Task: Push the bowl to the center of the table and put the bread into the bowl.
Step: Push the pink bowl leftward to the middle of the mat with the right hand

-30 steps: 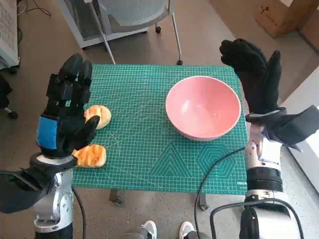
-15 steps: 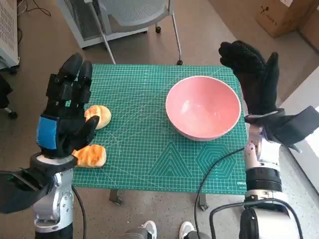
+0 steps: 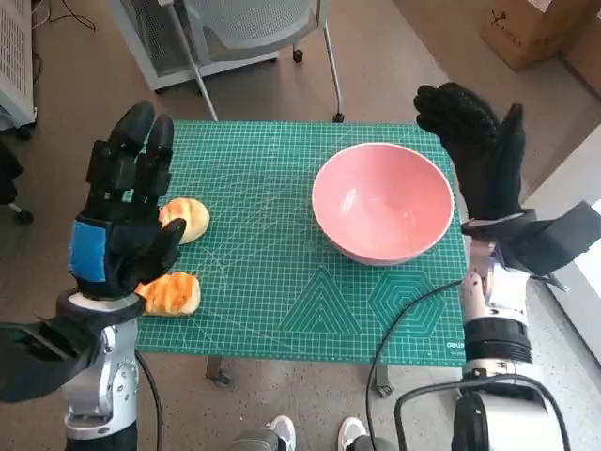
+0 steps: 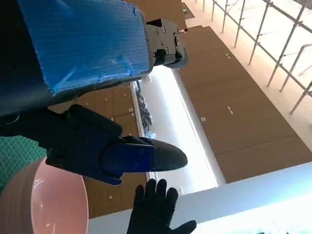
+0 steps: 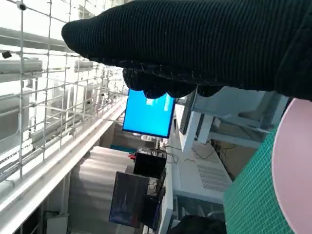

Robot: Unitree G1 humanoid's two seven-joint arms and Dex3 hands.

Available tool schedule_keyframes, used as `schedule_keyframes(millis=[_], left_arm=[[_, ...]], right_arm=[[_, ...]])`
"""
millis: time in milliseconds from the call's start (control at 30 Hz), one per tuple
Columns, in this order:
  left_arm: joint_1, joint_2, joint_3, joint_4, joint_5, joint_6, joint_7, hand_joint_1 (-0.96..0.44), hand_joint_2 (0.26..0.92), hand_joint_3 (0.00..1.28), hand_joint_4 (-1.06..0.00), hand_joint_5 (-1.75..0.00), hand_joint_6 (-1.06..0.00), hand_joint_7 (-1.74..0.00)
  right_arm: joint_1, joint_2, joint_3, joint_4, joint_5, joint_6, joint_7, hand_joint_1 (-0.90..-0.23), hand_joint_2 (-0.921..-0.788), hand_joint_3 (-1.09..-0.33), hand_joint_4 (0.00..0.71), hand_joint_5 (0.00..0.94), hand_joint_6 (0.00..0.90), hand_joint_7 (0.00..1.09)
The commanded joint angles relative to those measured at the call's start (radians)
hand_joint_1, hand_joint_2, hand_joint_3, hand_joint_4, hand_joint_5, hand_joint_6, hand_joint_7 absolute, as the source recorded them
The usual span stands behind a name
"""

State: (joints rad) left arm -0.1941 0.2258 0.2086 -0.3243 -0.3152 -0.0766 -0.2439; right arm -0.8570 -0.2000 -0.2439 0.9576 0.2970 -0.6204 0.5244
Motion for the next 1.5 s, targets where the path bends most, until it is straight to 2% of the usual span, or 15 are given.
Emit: schedule_keyframes(millis=[33,167,367,567,633,900,1167,1400,1500], left_arm=[[0.009,0.002,0.000,-0.013,0.006,0.007,0.007,-0.64,0.921,0.30,-0.06,0.00,0.00,-0.46],[0.010,0.000,-0.001,-0.016,0.006,0.010,0.012,-0.64,0.921,0.30,-0.06,0.00,0.00,-0.46],[0.010,0.001,-0.002,-0.015,0.002,0.010,0.014,-0.64,0.921,0.30,-0.06,0.00,0.00,-0.46],[0.009,0.004,0.000,-0.011,0.000,0.010,0.012,-0.64,0.921,0.30,-0.05,0.00,0.00,-0.46],[0.009,0.004,0.001,-0.010,0.000,0.009,0.011,-0.64,0.921,0.30,-0.05,0.00,0.00,-0.46],[0.010,0.009,0.003,-0.008,0.004,0.004,0.006,-0.64,0.921,0.30,-0.06,0.00,0.00,-0.45],[0.019,0.017,0.008,-0.017,0.010,0.006,0.008,-0.64,0.921,0.30,-0.05,0.00,0.00,-0.44],[0.031,0.023,0.015,-0.030,0.016,0.010,0.013,-0.64,0.921,0.30,-0.05,0.00,0.00,-0.44],[0.035,0.023,0.014,-0.037,0.020,0.013,0.017,-0.65,0.921,0.31,-0.05,0.00,0.00,-0.44]], right_arm=[[-0.053,-0.067,-0.021,0.173,-0.052,0.002,-0.091,-0.640,-0.921,-0.740,0.121,0.000,0.297,0.00],[-0.083,-0.088,-0.020,0.256,-0.091,0.018,-0.181,-0.636,-0.921,-0.760,0.104,0.000,0.289,0.00],[-0.106,-0.097,-0.015,0.321,-0.141,0.074,-0.298,-0.619,-0.921,-0.778,0.090,0.000,0.283,0.00],[-0.105,-0.079,-0.020,0.351,-0.166,0.135,-0.359,-0.581,-0.921,-0.820,0.078,0.000,0.263,0.00],[-0.101,-0.070,-0.024,0.357,-0.165,0.152,-0.365,-0.571,-0.921,-0.831,0.074,0.000,0.255,0.00],[-0.088,-0.018,-0.055,0.371,-0.140,0.259,-0.318,-0.528,-0.921,-0.887,0.038,0.000,0.230,0.00],[-0.078,0.031,-0.057,0.373,-0.152,0.313,-0.327,-0.528,-0.921,-0.909,0.041,0.005,0.246,0.01],[-0.075,0.065,-0.037,0.373,-0.173,0.343,-0.331,-0.519,-0.921,-0.933,0.040,0.003,0.240,0.01],[-0.075,0.078,-0.039,0.375,-0.175,0.352,-0.329,-0.551,-0.921,-0.898,0.064,0.015,0.257,0.02]])
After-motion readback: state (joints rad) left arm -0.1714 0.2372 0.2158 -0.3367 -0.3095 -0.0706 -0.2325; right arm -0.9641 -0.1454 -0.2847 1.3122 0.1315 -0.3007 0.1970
